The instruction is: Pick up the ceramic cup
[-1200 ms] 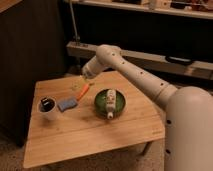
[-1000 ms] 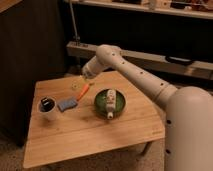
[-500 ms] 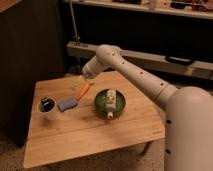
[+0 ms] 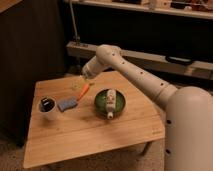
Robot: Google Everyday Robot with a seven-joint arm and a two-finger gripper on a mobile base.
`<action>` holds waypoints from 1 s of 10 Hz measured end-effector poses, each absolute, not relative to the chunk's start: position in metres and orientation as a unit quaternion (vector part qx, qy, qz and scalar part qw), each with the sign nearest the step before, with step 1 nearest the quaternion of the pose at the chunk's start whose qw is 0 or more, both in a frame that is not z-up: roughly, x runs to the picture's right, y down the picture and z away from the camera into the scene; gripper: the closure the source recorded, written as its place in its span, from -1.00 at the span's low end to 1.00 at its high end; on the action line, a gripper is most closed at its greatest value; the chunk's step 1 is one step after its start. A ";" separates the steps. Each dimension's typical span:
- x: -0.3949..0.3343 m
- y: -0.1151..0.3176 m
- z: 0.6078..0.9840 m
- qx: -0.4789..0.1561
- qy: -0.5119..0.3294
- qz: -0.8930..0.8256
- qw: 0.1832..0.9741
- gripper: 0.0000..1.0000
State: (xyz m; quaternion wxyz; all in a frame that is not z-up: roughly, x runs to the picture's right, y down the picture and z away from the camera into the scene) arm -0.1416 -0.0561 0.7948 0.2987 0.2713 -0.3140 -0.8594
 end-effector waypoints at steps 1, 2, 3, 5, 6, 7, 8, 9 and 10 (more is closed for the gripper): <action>-0.142 -0.056 0.795 0.271 -0.314 -0.859 0.299 -0.60; -0.142 -0.056 0.795 0.271 -0.314 -0.859 0.299 -0.60; -0.142 -0.056 0.795 0.271 -0.314 -0.859 0.299 -0.60; -0.142 -0.056 0.795 0.271 -0.314 -0.859 0.299 -0.60; -0.142 -0.056 0.795 0.272 -0.314 -0.859 0.299 -0.60; -0.142 -0.056 0.795 0.274 -0.316 -0.858 0.297 -0.60; -0.146 -0.052 0.793 0.296 -0.323 -0.854 0.279 -0.60; -0.151 -0.046 0.790 0.317 -0.330 -0.851 0.259 -0.60; -0.158 -0.039 0.784 0.337 -0.336 -0.846 0.240 -0.60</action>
